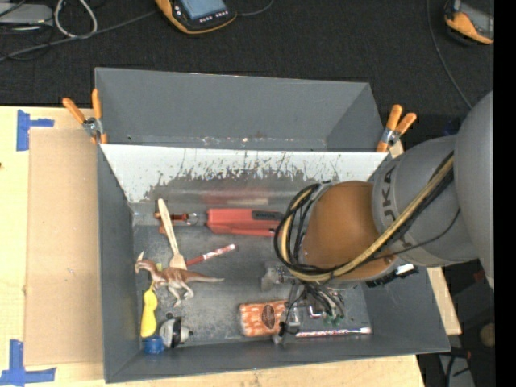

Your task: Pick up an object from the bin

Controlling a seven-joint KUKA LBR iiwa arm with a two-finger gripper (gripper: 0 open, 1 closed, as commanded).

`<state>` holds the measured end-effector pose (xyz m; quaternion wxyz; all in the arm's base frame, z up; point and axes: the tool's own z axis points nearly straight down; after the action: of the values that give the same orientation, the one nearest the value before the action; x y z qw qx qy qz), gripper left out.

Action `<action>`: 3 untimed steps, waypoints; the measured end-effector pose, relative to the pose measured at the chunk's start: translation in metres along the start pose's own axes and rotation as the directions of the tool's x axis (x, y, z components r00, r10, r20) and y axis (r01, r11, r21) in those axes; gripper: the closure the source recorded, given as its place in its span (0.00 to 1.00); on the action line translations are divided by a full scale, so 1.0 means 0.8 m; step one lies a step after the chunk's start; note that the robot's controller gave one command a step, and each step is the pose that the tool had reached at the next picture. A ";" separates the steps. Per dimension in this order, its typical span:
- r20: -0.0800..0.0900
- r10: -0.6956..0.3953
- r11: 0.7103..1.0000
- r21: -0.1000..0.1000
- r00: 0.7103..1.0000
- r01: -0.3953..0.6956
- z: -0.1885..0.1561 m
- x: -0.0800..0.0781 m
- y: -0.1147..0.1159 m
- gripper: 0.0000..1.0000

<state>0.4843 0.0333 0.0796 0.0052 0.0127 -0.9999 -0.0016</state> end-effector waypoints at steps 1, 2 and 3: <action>0.029 0.005 1.000 -0.002 1.000 -0.005 0.038 -0.005 0.004 1.00; 0.027 0.007 1.000 -0.002 1.000 -0.007 0.031 -0.004 0.003 1.00; 0.013 -0.037 0.999 0.000 0.999 0.037 -0.069 -0.002 -0.001 1.00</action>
Offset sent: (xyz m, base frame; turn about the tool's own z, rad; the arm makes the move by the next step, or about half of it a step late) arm 0.0000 0.0000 0.0000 0.0000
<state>0.4862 0.0321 0.1348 -0.0015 0.0312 -0.9995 -0.0017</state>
